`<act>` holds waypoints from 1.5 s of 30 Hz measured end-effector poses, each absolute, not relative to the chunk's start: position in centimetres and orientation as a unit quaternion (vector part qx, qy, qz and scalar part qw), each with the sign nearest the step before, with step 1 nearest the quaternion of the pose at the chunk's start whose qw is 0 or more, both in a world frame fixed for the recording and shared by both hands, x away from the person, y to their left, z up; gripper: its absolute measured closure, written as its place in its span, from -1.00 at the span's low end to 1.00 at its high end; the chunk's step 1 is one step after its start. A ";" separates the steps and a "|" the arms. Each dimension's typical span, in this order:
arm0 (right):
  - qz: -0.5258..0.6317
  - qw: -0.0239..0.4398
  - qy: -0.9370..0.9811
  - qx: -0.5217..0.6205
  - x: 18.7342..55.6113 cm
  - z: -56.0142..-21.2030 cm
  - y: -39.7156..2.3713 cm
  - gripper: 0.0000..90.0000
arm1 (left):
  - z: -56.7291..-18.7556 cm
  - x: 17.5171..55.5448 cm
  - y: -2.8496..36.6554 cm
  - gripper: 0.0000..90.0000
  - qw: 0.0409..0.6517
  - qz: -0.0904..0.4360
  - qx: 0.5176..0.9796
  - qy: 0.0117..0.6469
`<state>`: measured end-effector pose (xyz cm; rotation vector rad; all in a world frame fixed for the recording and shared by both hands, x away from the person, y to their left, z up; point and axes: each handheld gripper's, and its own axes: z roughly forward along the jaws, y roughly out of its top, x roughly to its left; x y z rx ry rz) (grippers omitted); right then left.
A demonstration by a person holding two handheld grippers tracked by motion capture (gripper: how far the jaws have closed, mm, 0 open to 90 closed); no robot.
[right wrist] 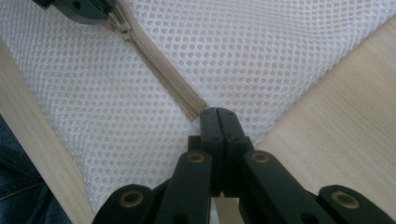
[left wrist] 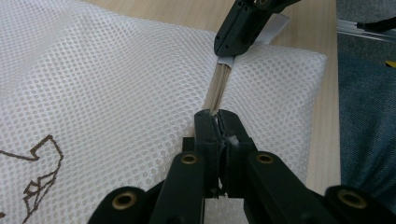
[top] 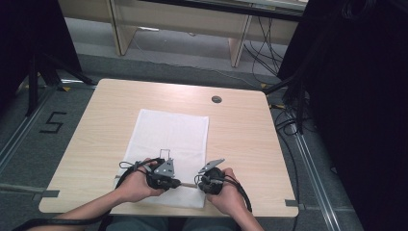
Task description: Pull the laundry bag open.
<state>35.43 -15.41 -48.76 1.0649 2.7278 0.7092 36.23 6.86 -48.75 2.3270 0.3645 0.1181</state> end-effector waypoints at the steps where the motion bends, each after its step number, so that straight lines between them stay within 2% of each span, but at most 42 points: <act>1: 0.235 0.064 0.904 0.352 35.4 -48.8 -15.4 1.00 | -48.8 36.2 6.9 0.94 0.382 0.047 0.912 0.143; 45: 0.235 0.065 0.904 0.352 35.4 -48.8 -15.4 1.00 | -48.3 36.0 8.0 0.94 0.382 0.049 0.911 0.146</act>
